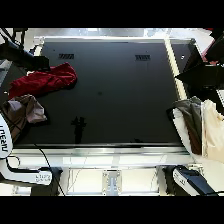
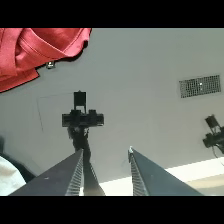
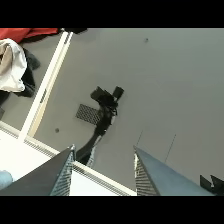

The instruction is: Fold the shirts.

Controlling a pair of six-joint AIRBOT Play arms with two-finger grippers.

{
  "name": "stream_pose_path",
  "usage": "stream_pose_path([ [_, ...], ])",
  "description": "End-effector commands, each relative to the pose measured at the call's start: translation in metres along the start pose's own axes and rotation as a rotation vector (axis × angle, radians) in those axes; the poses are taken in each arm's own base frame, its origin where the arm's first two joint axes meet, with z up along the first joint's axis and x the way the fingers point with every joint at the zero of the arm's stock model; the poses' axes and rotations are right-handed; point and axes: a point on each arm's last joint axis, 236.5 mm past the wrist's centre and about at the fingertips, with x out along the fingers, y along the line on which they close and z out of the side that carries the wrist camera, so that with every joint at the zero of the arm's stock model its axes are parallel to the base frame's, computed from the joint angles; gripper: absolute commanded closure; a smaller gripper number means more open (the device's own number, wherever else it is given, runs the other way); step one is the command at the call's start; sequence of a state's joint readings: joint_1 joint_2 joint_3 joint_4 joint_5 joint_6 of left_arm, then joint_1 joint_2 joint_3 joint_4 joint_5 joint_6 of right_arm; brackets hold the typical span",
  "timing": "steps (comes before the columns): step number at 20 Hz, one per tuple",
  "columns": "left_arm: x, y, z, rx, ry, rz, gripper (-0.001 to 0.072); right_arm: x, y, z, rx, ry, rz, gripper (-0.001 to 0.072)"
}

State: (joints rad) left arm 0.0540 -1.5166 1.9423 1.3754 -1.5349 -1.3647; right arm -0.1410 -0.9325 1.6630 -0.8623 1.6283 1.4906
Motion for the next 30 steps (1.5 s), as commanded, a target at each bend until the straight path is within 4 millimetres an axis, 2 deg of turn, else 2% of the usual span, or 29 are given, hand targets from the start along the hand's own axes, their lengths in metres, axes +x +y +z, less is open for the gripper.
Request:
stream_pose_path([
  [1, 0.002, 0.0, -0.001, 0.0, 0.005, 0.0, 0.0366, 0.0, -0.001, -0.001, 0.001, 0.005, -0.004, 0.0309],
  [10, 0.004, 0.0, -0.002, -0.001, 0.011, -0.002, 0.0366, 0.0, -0.001, -0.001, 0.001, 0.003, -0.005, 0.0309],
  [11, 0.004, 0.0, -0.002, -0.001, 0.011, -0.002, 0.0366, 0.0, -0.002, 0.001, -0.053, -0.003, -0.01, 0.0309],
  [12, 0.004, 0.0, -0.002, -0.001, 0.011, -0.002, 0.0366, 0.0, -0.008, 0.008, -0.181, -0.032, -0.038, 0.0309],
  [13, 0.005, 0.0, -0.002, -0.002, 0.011, -0.002, 0.0366, -0.001, -0.01, 0.014, -0.233, -0.053, -0.051, 0.031],
  [17, 0.015, 0.003, 0.0, -0.006, 0.019, -0.004, 0.0366, -0.002, -0.011, 0.027, -0.24, -0.109, -0.062, 0.0309],
  [20, 0.034, 0.012, 0.006, -0.016, 0.011, 0.009, 0.0365, -0.006, -0.011, 0.051, -0.24, -0.212, -0.072, 0.0309],
  [23, 0.06, 0.044, 0.032, -0.016, -0.07, 0.111, 0.0346, -0.01, -0.012, 0.066, -0.24, -0.276, -0.086, 0.0309],
  [24, 0.065, 0.063, 0.042, -0.073, -0.116, 0.178, 0.0343, -0.01, -0.011, 0.068, -0.24, -0.287, -0.081, 0.0309],
  [26, 0.067, 0.094, 0.064, -0.291, -0.243, 0.24, 0.0285, -0.011, -0.008, 0.07, -0.238, -0.296, -0.069, 0.0309],
  [27, 0.067, 0.107, 0.073, -0.427, -0.306, 0.235, 0.0286, -0.011, -0.007, 0.07, -0.238, -0.296, -0.069, 0.0309],
  [29, 0.074, 0.137, 0.069, -0.743, -0.359, 0.217, 0.0268, -0.011, -0.006, 0.071, -0.232, -0.299, -0.063, 0.0309],
  [30, 0.081, 0.148, 0.06, -0.859, -0.342, 0.213, 0.0175, -0.011, -0.006, 0.07, -0.23, -0.299, -0.061, 0.0309],
])
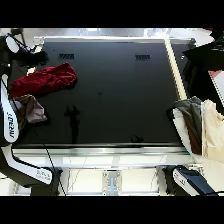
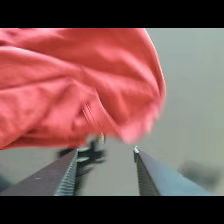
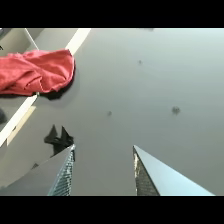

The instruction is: Fold the shirts.

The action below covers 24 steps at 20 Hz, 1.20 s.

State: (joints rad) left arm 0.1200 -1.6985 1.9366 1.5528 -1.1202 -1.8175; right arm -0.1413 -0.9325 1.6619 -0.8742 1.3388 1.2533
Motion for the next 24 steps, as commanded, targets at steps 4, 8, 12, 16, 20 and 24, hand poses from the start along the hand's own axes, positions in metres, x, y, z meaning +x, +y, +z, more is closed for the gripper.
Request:
stream_pose_path([
  [4, 0.054, 0.08, -0.043, -0.547, 0.155, 0.179, 0.0122, 0.0, -0.001, 0.009, 0.006, -0.037, -0.005, 0.0309],
  [8, 0.091, 0.097, -0.091, -0.782, 0.307, 0.258, 0.0122, -0.001, -0.004, 0.017, 0.007, -0.07, -0.016, 0.0309],
  [12, 0.128, 0.081, -0.104, -0.852, 0.346, 0.185, 0.0122, -0.001, -0.004, 0.017, 0.007, -0.074, -0.017, 0.0309],
  [16, 0.149, 0.078, -0.094, -0.924, 0.291, 0.142, 0.0122, -0.001, -0.004, 0.017, 0.011, -0.074, -0.016, 0.0309],
  [20, 0.161, 0.081, -0.061, -0.933, 0.15, 0.072, 0.0122, -0.001, -0.004, 0.017, 0.012, -0.074, -0.016, 0.0309],
  [24, 0.169, 0.084, -0.057, -0.936, 0.122, 0.063, 0.0122, -0.001, -0.004, 0.018, 0.012, -0.075, -0.016, 0.0309],
])
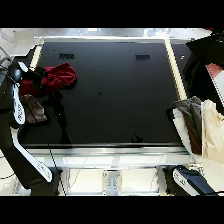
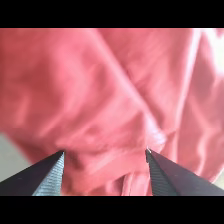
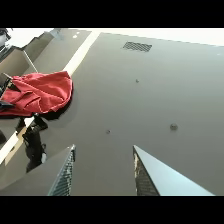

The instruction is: Fold the shirts.

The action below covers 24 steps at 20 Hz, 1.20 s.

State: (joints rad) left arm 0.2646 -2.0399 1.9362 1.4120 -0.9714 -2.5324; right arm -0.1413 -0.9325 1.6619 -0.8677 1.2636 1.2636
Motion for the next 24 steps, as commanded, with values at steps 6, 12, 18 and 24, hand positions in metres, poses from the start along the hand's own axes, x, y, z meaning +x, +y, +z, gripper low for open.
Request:
stream_pose_path([
  [6, 0.025, 0.005, 0.011, -0.042, -0.03, -0.02, 0.0123, 0.0, -0.002, 0.006, 0.0, -0.026, -0.007, 0.0309],
  [12, 0.01, -0.005, 0.029, -0.018, -0.062, -0.071, 0.0693, 0.0, -0.003, 0.012, 0.0, -0.053, -0.015, 0.031],
  [18, -0.067, -0.08, -0.006, 0.175, -0.006, -0.299, 0.0694, -0.001, -0.005, 0.013, -0.005, -0.053, -0.024, 0.031],
  [24, -0.204, -0.168, -0.169, 0.556, 0.306, -0.702, 0.0695, -0.024, -0.009, 0.041, -0.086, -0.128, -0.11, 0.0309],
])
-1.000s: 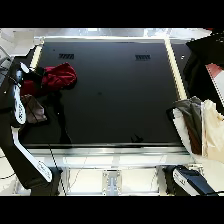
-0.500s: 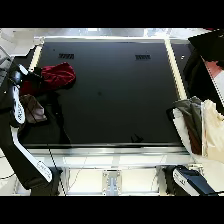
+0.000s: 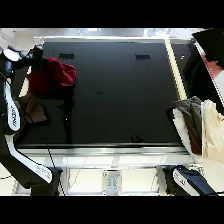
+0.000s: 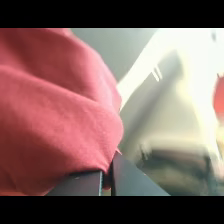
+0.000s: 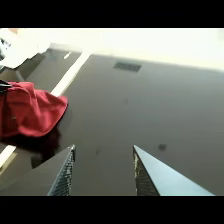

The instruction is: Fold the shirts.

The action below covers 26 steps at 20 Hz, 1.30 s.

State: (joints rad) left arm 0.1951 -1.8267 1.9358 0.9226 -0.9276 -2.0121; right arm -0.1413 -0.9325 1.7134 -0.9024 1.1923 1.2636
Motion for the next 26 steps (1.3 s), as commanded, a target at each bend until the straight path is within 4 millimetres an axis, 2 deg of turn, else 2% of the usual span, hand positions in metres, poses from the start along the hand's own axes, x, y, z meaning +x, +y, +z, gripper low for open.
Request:
stream_pose_path([
  [1, -0.032, -0.097, -0.104, 0.263, 0.234, -0.214, 0.0695, -0.013, -0.009, 0.012, -0.063, -0.02, -0.076, 0.0309],
  [4, -0.047, -0.12, -0.211, 0.568, 0.423, -0.195, 0.0695, -0.014, -0.016, -0.006, -0.076, 0.062, -0.102, 0.031],
  [6, -0.055, -0.11, -0.277, 0.779, 0.54, -0.11, 0.0695, -0.016, -0.019, -0.02, -0.081, 0.123, -0.114, 0.031],
  [9, -0.065, -0.057, -0.36, 1.062, 0.752, 0.097, 0.0694, -0.017, -0.021, -0.027, -0.082, 0.153, -0.118, 0.031],
  [11, -0.066, -0.027, -0.409, 1.133, 0.862, 0.154, 0.0694, -0.017, -0.02, -0.027, -0.082, 0.154, -0.117, 0.031],
  [12, -0.069, -0.004, -0.435, 1.156, 0.938, 0.189, 0.0694, -0.017, -0.02, -0.028, -0.082, 0.155, -0.117, 0.031],
  [13, -0.073, 0.023, -0.454, 1.178, 1.009, 0.244, 0.0694, -0.017, -0.02, -0.029, -0.082, 0.161, -0.115, 0.031],
  [14, -0.076, 0.053, -0.462, 1.211, 1.05, 0.319, 0.0694, -0.018, -0.019, -0.032, -0.081, 0.174, -0.113, 0.031],
  [15, -0.08, 0.082, -0.461, 1.241, 1.069, 0.409, 0.0694, -0.018, -0.019, -0.035, -0.08, 0.188, -0.109, 0.031],
  [16, -0.083, 0.104, -0.453, 1.248, 1.049, 0.487, 0.0694, -0.018, -0.018, -0.039, -0.079, 0.203, -0.105, 0.031],
  [17, -0.084, 0.116, -0.44, 1.245, 0.99, 0.538, 0.0694, -0.019, -0.017, -0.042, -0.078, 0.214, -0.102, 0.031],
  [18, -0.082, 0.119, -0.424, 1.241, 0.906, 0.562, 0.0694, -0.019, -0.017, -0.044, -0.077, 0.223, -0.099, 0.031],
  [21, -0.092, 0.1, -0.362, 1.205, 0.662, 0.629, 0.0693, -0.012, -0.02, -0.047, -0.066, 0.237, -0.092, 0.0309],
  [24, -0.112, 0.065, -0.302, 1.204, 0.409, 0.62, 0.0672, 0.007, -0.021, -0.063, -0.021, 0.301, -0.033, 0.031],
  [25, -0.123, 0.052, -0.284, 1.218, 0.332, 0.606, 0.0404, 0.016, -0.019, -0.074, 0.004, 0.349, 0.009, 0.0309],
  [26, -0.133, 0.042, -0.27, 1.227, 0.27, 0.596, 0.0088, 0.024, -0.016, -0.086, 0.024, 0.4, 0.048, 0.0309],
])
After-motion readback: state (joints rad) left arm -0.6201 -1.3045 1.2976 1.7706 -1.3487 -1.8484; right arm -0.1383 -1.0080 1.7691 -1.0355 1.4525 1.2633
